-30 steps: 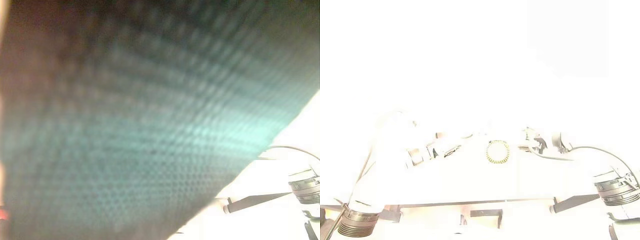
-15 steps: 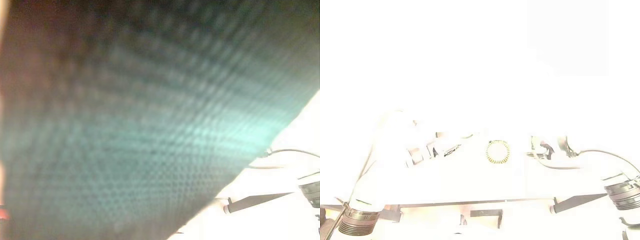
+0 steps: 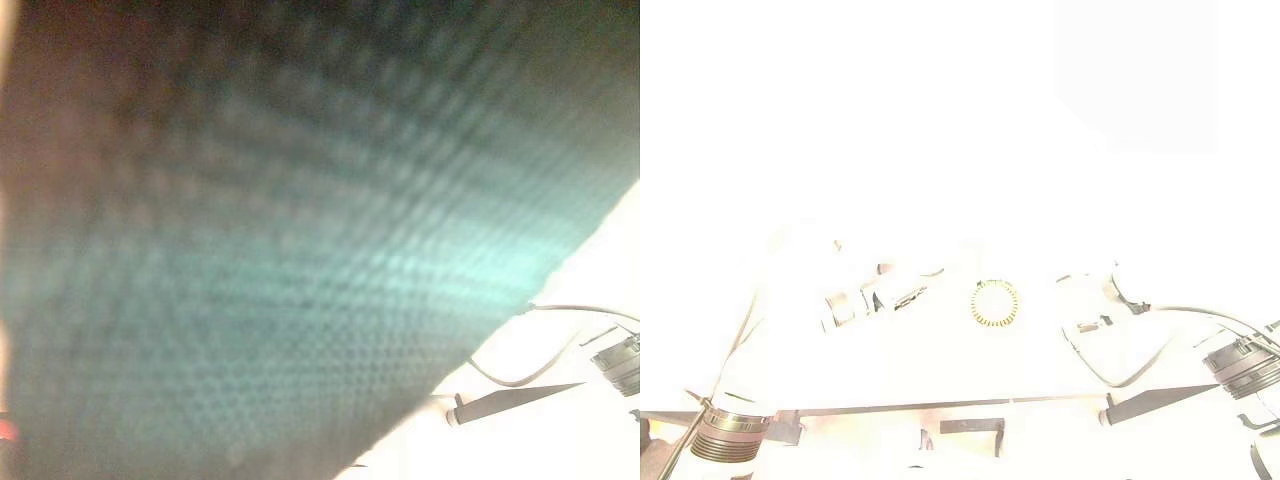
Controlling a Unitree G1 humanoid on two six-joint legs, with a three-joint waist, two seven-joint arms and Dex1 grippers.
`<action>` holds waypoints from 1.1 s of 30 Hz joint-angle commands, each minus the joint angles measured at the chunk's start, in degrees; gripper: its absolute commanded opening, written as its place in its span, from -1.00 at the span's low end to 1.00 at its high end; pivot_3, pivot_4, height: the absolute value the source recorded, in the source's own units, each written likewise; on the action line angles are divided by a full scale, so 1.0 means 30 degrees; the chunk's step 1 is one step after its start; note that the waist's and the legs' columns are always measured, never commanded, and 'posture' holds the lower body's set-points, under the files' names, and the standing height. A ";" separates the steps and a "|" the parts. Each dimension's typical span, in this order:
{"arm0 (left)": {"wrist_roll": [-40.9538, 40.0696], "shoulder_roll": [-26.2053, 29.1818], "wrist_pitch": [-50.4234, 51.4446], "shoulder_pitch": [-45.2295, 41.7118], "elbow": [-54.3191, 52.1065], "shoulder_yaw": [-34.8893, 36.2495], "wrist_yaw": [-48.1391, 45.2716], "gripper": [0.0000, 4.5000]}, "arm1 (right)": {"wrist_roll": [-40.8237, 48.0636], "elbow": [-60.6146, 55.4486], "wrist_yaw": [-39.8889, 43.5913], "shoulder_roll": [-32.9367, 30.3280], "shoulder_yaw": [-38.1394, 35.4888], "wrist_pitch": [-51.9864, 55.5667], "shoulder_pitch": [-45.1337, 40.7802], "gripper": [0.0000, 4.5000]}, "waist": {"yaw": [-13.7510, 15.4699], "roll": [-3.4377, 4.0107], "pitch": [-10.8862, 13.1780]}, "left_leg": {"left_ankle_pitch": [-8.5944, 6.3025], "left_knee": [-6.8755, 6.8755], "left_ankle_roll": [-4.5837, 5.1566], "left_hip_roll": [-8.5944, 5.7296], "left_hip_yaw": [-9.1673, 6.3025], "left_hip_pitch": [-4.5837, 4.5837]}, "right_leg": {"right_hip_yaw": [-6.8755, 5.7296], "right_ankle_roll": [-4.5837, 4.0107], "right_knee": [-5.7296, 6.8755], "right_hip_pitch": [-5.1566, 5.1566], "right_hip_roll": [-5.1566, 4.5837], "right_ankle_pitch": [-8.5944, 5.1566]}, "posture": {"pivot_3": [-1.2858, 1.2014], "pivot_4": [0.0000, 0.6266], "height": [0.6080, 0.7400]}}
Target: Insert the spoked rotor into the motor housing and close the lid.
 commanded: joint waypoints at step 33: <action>0.0259 -0.0220 -0.0122 0.1177 -0.1407 0.0294 0.1127 0.83 | -0.1833 0.0981 0.3346 0.4256 0.3706 -0.6925 -0.5963 0.51 | 0.0027 -0.0015 -0.0004 | 0.0086 0.0108 0.0066 0.0019 0.0014 -0.0312 | -0.0028 -0.0241 0.0082 -0.0332 0.0000 0.0147 | 0.03 -1.00 1.00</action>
